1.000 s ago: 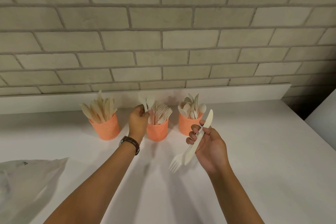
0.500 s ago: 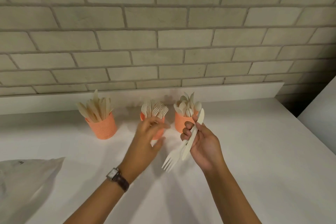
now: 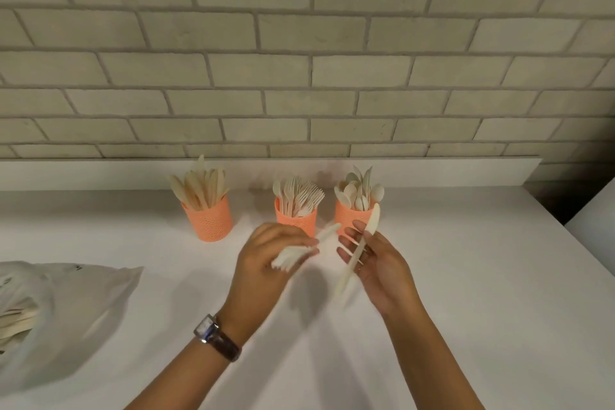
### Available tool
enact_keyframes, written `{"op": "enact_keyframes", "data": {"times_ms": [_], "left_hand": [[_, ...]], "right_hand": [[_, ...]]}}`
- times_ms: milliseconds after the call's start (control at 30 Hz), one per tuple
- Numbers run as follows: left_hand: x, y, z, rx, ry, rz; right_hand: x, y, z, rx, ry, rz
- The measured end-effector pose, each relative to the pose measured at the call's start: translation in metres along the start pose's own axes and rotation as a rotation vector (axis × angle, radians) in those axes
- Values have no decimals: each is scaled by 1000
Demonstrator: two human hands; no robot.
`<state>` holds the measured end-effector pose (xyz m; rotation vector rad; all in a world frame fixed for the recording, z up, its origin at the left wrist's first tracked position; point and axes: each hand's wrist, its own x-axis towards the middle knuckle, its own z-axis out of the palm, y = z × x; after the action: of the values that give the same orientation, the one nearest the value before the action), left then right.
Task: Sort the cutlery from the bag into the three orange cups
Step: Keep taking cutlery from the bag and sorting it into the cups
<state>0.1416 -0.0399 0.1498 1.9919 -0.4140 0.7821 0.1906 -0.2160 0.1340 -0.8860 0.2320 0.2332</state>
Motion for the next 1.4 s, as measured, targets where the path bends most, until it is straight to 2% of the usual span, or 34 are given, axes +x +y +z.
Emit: {"op": "enact_keyframes", "data": {"times_ms": [133,233,367,467,533,700,900,1067,1167,1233,1267,1333,1400], "left_hand": [[33,-26,-9,115,155,-323],[55,-53,-7,244,161,-428],[73,-87,11,323,32,-479],[72,-112,26,295,-128,-637],[69,-117,28,192,-147,-688],[47,-106,-13,93,-28,-655],[-3,-75,-121,6,166,-562],[-32,-76,-201,7,146,-530],[-42,-80,-241,27,142,-505],[-47,-79,-263,51,150,-483],[-48,-77,-274,65,161,-473],[-52,-70,-296,95,199,-435],[-58,-67,-320,166,246,-425]], "right_hand": [[1,-9,-17,-189,109,-99],[-1,-17,-21,-360,100,-136],[2,-22,-17,-571,88,-228],[8,-27,-4,-555,84,-302],[11,-28,9,-554,60,-347],[17,-18,65,-581,-38,-453],[59,38,174,-694,-160,-524],[108,108,235,-956,-74,-582],[121,143,239,-1233,-35,-415],[119,153,234,-1267,-4,-267],[116,154,234,-1240,18,-253],[107,153,235,-1191,55,-332],[93,150,243,-1180,93,-504]]}}
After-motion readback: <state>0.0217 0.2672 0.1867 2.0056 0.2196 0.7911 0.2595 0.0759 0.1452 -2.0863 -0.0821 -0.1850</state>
